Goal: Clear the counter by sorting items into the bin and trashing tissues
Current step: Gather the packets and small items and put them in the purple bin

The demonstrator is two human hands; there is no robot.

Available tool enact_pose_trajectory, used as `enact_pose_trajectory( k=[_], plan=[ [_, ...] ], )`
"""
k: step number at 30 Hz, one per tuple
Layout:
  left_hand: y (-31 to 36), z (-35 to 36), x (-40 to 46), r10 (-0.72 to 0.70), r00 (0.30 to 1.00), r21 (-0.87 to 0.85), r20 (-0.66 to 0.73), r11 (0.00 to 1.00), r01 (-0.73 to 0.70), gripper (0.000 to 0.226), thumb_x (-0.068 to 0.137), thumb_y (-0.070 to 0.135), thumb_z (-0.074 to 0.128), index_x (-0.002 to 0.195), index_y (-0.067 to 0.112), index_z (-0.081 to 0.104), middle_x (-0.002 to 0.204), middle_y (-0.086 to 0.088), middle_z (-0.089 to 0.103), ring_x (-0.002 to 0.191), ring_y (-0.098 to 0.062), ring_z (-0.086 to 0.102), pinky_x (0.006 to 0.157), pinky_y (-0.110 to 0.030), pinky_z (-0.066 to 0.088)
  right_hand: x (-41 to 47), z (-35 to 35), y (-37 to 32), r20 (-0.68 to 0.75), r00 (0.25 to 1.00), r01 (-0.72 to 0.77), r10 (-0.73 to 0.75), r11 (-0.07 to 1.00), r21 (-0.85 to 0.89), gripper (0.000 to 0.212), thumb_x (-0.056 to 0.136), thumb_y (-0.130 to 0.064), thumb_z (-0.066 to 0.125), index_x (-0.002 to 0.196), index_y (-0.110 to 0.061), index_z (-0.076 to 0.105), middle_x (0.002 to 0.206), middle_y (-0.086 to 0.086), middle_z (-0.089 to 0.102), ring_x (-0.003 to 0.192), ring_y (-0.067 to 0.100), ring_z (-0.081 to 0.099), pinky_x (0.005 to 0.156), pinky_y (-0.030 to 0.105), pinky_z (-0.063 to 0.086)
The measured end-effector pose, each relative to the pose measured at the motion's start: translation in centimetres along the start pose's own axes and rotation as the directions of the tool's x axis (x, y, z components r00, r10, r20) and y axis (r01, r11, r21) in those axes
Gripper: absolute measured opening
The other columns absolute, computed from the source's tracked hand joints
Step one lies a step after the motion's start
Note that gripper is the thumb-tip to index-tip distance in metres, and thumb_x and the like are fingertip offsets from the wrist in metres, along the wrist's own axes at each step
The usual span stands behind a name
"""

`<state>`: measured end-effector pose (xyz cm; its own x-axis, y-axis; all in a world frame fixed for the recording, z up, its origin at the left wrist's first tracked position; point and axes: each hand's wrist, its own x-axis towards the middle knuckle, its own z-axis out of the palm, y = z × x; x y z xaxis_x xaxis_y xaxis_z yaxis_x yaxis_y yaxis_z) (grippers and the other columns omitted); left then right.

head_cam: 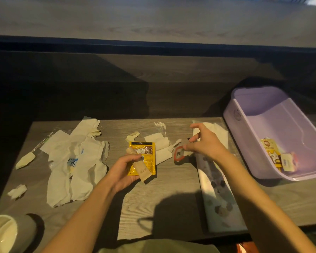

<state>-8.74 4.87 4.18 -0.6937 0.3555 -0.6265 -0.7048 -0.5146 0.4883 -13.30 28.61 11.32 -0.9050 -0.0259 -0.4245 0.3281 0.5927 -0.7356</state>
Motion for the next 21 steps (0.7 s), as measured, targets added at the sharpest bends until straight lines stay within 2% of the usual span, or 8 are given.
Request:
enact_pose_trajectory(
  k=[2, 6, 10, 12, 14, 16, 18, 21],
  plan=[
    [-0.1, 0.1, 0.1, 0.010, 1.000, 0.027, 0.001, 1.000, -0.010, 0.017, 0.089, 0.011, 0.048, 0.100, 0.011, 0.062, 0.082, -0.010, 0.075, 0.072, -0.023, 0.073, 0.069, -0.040, 0.059, -0.1, -0.5, -0.7, 0.052, 0.998, -0.021, 0.019, 0.999, 0.046, 0.047, 0.074, -0.011, 0.077, 0.114, -0.019, 0.053, 0.080, -0.002, 0.066, 0.071, 0.010, 0.065, 0.060, 0.021, 0.049],
    [-0.5, 0.5, 0.1, 0.001, 0.998, 0.046, 0.059, 0.999, -0.003, 0.027, 0.077, 0.032, 0.056, 0.096, 0.016, 0.066, 0.089, -0.011, 0.075, 0.081, -0.025, 0.072, 0.080, -0.044, 0.054, -0.4, 0.2, -1.3, 0.184, 0.979, 0.038, -0.086, 0.968, 0.247, 0.025, 0.074, -0.008, 0.076, 0.095, -0.016, 0.064, 0.084, 0.008, 0.073, 0.083, 0.021, 0.070, 0.083, 0.034, 0.053],
    [-0.9, 0.7, 0.0, -0.058, 0.983, 0.038, 0.176, 0.998, 0.053, 0.059, 0.065, 0.054, 0.069, 0.107, 0.013, 0.070, 0.106, -0.018, 0.070, 0.096, -0.030, 0.068, 0.083, -0.043, 0.055, -0.7, 3.6, -1.3, 0.307, 0.938, 0.086, -0.159, 0.967, 0.239, 0.016, 0.077, -0.006, 0.072, 0.082, -0.019, 0.065, 0.078, 0.000, 0.067, 0.074, 0.010, 0.064, 0.070, 0.021, 0.050],
    [-1.0, 0.6, -0.2, -0.086, 0.966, 0.025, 0.243, 0.996, 0.082, 0.061, 0.056, 0.049, 0.080, 0.104, 0.011, 0.072, 0.103, -0.018, 0.071, 0.091, -0.029, 0.069, 0.080, -0.042, 0.056, -0.6, 5.7, -1.1, 0.327, 0.932, 0.107, -0.155, 0.981, 0.161, 0.017, 0.077, -0.005, 0.073, 0.082, -0.018, 0.063, 0.078, -0.001, 0.064, 0.072, 0.009, 0.061, 0.064, 0.017, 0.048],
    [-1.2, 0.4, -0.4, -0.098, 0.970, 0.071, 0.222, 0.994, 0.084, 0.050, 0.058, 0.032, 0.082, 0.100, 0.008, 0.070, 0.090, -0.015, 0.074, 0.080, -0.025, 0.072, 0.074, -0.038, 0.059, -0.6, 7.4, -0.8, 0.307, 0.937, 0.148, -0.166, 0.986, 0.081, 0.020, 0.076, -0.004, 0.073, 0.082, -0.018, 0.061, 0.077, -0.002, 0.059, 0.068, 0.008, 0.056, 0.061, 0.017, 0.046],
    [-1.5, 0.2, -0.7, -0.088, 0.986, 0.175, 0.142, 0.983, 0.062, 0.036, 0.068, 0.015, 0.071, 0.102, 0.009, 0.063, 0.081, -0.011, 0.075, 0.072, -0.020, 0.072, 0.069, -0.035, 0.060, -0.5, 8.4, -0.7, 0.298, 0.936, 0.190, -0.189, 0.981, 0.026, 0.020, 0.076, -0.004, 0.073, 0.083, -0.018, 0.060, 0.076, -0.001, 0.057, 0.067, 0.008, 0.053, 0.060, 0.018, 0.045],
    [-1.7, -0.3, -0.9, -0.058, 0.995, 0.203, 0.079, 0.978, 0.041, 0.035, 0.069, 0.008, 0.063, 0.103, 0.012, 0.060, 0.081, -0.010, 0.074, 0.071, -0.019, 0.072, 0.069, -0.036, 0.060, -0.1, 8.8, -0.7, 0.297, 0.935, 0.188, -0.193, 0.981, 0.045, 0.016, 0.077, -0.007, 0.073, 0.083, -0.017, 0.062, 0.077, 0.000, 0.059, 0.069, 0.008, 0.055, 0.061, 0.019, 0.045],
    [-1.7, -1.1, -1.2, -0.033, 0.999, 0.159, 0.007, 0.987, 0.031, 0.037, 0.067, 0.006, 0.063, 0.103, 0.014, 0.061, 0.083, -0.011, 0.075, 0.072, -0.022, 0.073, 0.070, -0.037, 0.059, 2.0, 8.8, -0.6, 0.076, 0.990, 0.108, -0.119, 0.985, 0.136, 0.006, 0.085, -0.009, 0.064, 0.085, -0.015, 0.064, 0.083, 0.000, 0.061, 0.077, 0.011, 0.057, 0.065, 0.021, 0.046]
  ],
)
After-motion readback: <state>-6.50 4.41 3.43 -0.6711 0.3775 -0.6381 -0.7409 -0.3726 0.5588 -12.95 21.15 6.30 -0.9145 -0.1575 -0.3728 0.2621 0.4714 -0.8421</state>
